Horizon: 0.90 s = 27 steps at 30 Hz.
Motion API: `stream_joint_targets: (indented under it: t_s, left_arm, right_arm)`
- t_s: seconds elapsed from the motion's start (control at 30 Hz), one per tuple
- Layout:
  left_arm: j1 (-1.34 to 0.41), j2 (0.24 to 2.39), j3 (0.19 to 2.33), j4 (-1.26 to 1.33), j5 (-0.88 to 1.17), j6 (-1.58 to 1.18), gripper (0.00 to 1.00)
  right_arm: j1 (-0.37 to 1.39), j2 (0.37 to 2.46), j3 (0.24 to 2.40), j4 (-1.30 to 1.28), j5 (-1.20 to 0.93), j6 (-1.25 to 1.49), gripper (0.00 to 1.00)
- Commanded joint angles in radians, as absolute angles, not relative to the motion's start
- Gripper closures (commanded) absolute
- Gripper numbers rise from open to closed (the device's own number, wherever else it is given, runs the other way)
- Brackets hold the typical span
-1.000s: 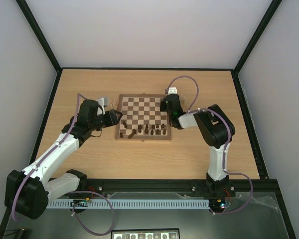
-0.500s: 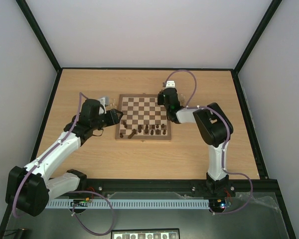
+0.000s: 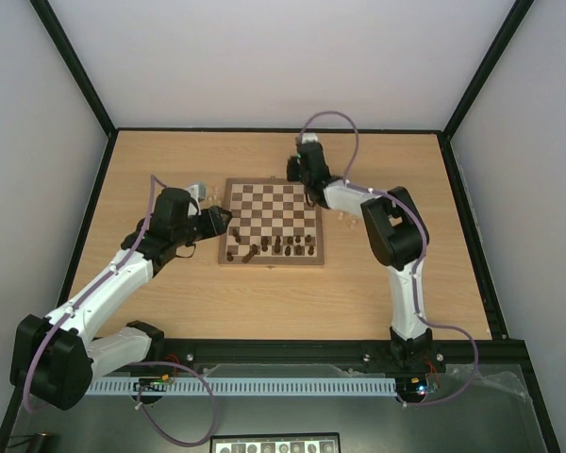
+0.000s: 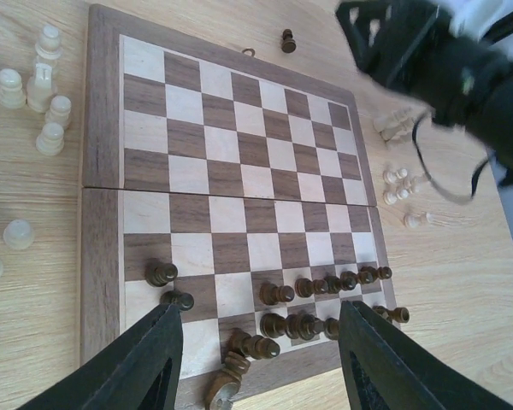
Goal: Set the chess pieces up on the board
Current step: Pick up the chess piece at the center of the board.
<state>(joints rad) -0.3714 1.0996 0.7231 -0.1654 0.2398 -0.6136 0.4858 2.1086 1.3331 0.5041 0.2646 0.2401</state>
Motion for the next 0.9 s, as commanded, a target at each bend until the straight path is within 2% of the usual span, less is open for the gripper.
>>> stream_joint_targets:
  t_s: [0.0,0.1,0.17,0.33,0.87]
  left_arm:
    - [-0.374,1.095,0.750,-0.146,0.212,-0.614,0.47]
    - [-0.374,1.095,0.749,-0.139,0.206,-0.612,0.45]
    - [-0.372,1.100,0.748,-0.139,0.203,-0.610,0.38]
    - [-0.367,1.106,0.749,-0.135,0.203,-0.616,0.27]
    - [-0.350,1.125,0.762,-0.129,0.210,-0.615,0.29]
  right_arm:
    - [0.459,2.251,1.705,0.094,0.157,0.266,0.64]
    - [0.451,2.385,1.953,-0.131,0.108,0.262,0.62]
    - [0.450,2.461,2.061,-0.216,0.094,0.261,0.62]
    - [0.448,2.515,2.118,-0.295,0.042,0.288,0.62]
    - [0.448,2.589,2.207,-0.310,0.009,0.354,0.60]
